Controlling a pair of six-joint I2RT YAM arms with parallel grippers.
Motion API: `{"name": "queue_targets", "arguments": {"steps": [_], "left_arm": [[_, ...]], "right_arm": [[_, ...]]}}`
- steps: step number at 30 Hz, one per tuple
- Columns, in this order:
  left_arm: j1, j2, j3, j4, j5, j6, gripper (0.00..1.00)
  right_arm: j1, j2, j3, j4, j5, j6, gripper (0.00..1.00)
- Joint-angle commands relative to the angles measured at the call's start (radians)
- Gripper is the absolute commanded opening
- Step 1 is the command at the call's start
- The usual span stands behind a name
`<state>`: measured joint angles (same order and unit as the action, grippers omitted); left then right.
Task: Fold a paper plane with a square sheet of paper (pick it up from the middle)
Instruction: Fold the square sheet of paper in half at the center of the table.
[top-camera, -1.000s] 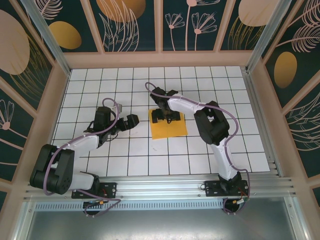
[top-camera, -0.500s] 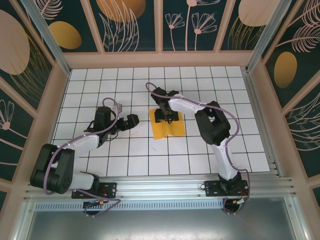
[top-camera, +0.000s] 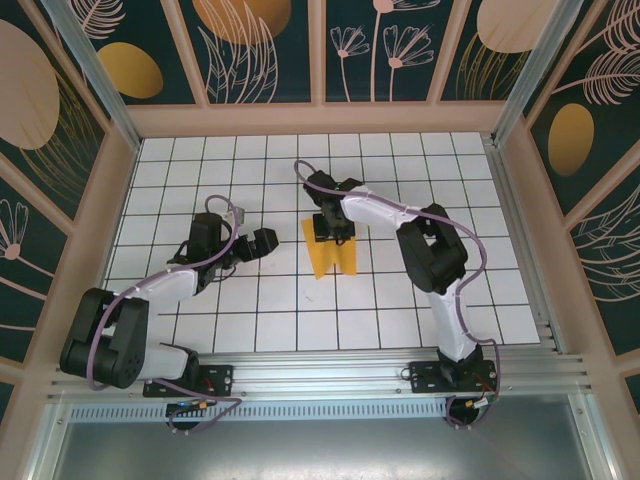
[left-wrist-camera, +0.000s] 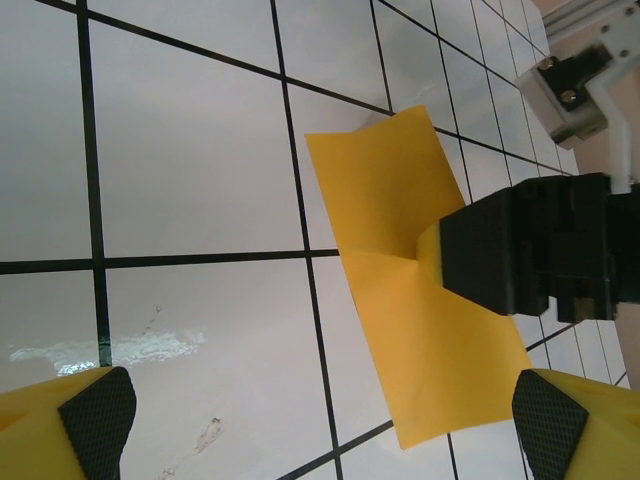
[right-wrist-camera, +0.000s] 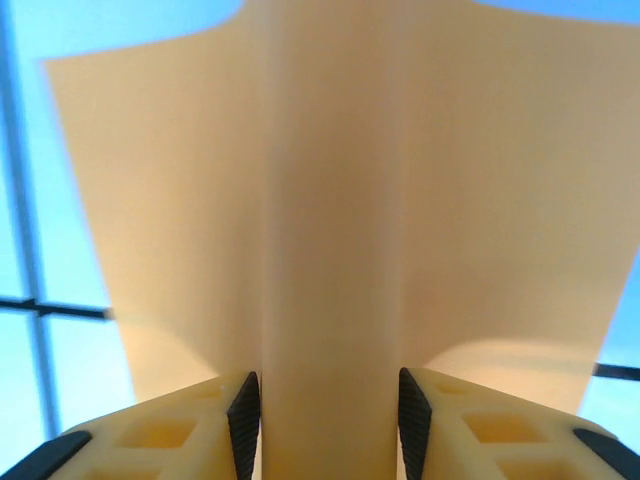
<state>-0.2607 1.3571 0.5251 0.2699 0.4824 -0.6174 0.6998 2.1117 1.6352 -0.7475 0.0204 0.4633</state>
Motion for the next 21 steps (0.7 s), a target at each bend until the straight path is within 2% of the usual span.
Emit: {"name": "queue_targets", "arguments": {"steps": [1, 9, 14, 17, 21], "left_arm": [[-0.004, -0.037, 0.024, -0.016, -0.029, 0.006, 0.98], [-0.005, -0.094, 0.019, -0.019, -0.093, 0.007, 0.98], [-0.005, -0.13, 0.007, -0.008, -0.089, 0.001, 0.98], [-0.005, -0.15, -0.003, 0.009, -0.044, -0.003, 0.98], [-0.004, -0.168, -0.019, 0.024, 0.024, -0.016, 0.98]], "right_arm": [[-0.014, -0.124, -0.059, 0.098, -0.12, 0.033, 0.44], [-0.04, -0.248, -0.218, 0.345, -0.335, 0.106, 0.43], [-0.074, -0.263, -0.338, 0.449, -0.352, 0.153, 0.44], [-0.092, -0.267, -0.409, 0.484, -0.357, 0.164, 0.45], [-0.112, -0.293, -0.463, 0.493, -0.346, 0.151, 0.51]]}}
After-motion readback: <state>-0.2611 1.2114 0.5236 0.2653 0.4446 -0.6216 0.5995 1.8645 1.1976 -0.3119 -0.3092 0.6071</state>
